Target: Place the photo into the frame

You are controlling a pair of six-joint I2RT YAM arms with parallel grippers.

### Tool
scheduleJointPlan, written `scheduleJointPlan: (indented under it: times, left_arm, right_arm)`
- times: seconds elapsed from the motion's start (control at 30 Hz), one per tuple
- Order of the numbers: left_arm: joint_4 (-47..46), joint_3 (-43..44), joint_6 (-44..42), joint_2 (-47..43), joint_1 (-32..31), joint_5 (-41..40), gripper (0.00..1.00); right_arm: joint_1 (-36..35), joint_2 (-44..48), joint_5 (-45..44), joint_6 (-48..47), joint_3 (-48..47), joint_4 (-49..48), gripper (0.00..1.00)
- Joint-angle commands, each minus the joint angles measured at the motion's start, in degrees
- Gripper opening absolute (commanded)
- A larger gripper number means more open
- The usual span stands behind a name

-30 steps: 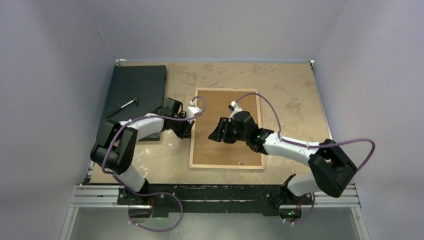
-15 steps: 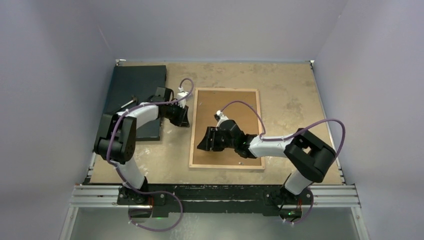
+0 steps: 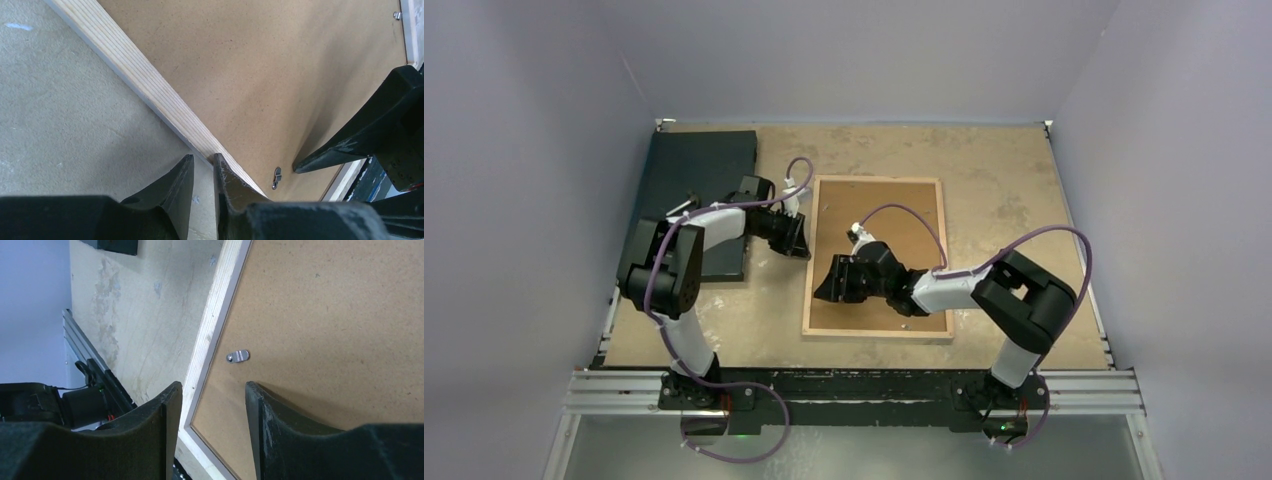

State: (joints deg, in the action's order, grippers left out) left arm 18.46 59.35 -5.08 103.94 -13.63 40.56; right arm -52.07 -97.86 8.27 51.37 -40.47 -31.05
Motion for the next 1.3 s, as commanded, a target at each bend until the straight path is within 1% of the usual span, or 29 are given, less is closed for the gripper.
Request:
scheduleJointPlan:
  times: [0.0,0.17,0.4,0.67,1.0,1.27]
  left_arm:
    - [-1.3,1.3,0.3,0.9,-0.1,1.4,0.17]
    - [-1.5,0.8,0.0,1.2,-0.2,0.5,0.10]
    - [-1.6,0.4,-0.3,0.9,-0.3,0.0,0.05]
    - [-1.8,-0.2,-0.4,0.7,-0.5,-0.3,0.02]
    - [-2.5,-0.4,-0.1,0.6,-0.6,0.0,0.00]
    - [-2.7,-0.3,-0.1,0.7,-0.6,0.0,0.00]
  right_arm:
    - [-0.2,-1.3,-1.8,-0.1,-2.2,-2.2,0.52]
    - [-0.2,-2.2,-2.5,-0.5,-2.9,-2.4,0.51]
    - [-0.2,-3.2,-2.9,-1.1,-3.6,-2.7,0.50]
    - [-0.2,-5.0,-1.3,-1.6,-5.0,-3.7,0.49]
    - [-0.2,-6.5,0.4,-2.7,-6.6,-3.0,0.47]
    - [-0.2,-9.1,5.2,-4.1,-8.1,-5.1,0.43]
